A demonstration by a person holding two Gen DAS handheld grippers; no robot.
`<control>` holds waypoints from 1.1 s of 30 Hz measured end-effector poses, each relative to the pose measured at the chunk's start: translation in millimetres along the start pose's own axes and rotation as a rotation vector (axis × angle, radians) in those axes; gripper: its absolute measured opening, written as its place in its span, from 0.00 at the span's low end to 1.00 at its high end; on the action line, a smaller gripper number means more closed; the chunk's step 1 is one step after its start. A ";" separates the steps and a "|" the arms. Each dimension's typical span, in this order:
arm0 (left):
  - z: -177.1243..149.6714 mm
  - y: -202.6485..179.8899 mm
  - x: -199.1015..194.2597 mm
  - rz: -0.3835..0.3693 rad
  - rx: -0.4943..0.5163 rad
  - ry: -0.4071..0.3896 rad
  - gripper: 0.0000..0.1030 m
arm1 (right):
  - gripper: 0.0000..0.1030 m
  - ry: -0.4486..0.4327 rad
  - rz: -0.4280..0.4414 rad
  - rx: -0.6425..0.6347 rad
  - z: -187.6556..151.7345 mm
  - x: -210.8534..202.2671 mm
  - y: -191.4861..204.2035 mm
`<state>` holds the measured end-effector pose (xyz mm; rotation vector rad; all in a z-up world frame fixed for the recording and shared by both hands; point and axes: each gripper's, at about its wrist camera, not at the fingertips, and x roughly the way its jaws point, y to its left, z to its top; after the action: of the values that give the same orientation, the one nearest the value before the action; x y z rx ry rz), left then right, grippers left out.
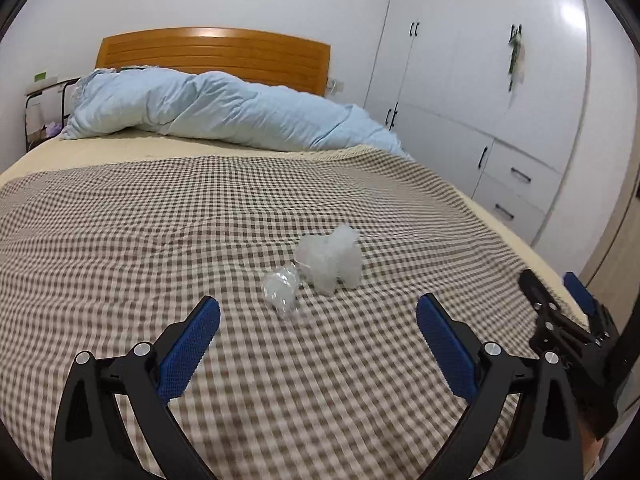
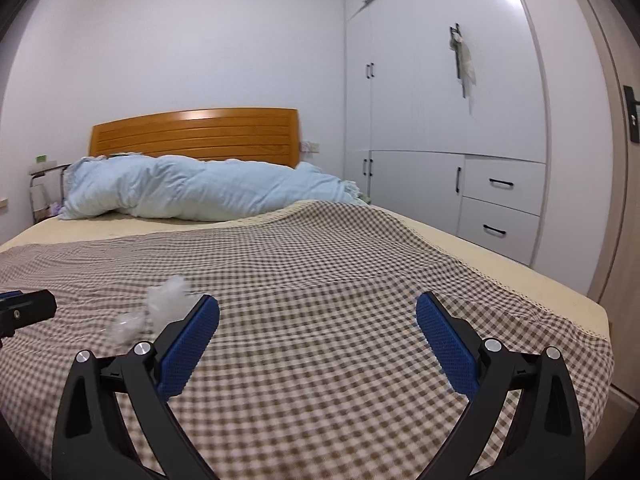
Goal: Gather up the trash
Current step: 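Move both open tools toward the crumpled clear plastic bags, then close the left tool on the small clear plastic bag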
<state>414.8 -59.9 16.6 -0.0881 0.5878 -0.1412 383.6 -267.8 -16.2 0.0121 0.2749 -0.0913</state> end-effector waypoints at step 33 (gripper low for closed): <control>-3.4 42.9 127.2 0.024 -0.192 0.240 0.28 | 0.92 0.193 -0.091 0.043 -19.0 63.5 -6.8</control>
<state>522.2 -37.8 -60.9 -0.2526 0.8412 -0.0722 438.7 -279.7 -51.8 0.0511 0.4661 -0.1871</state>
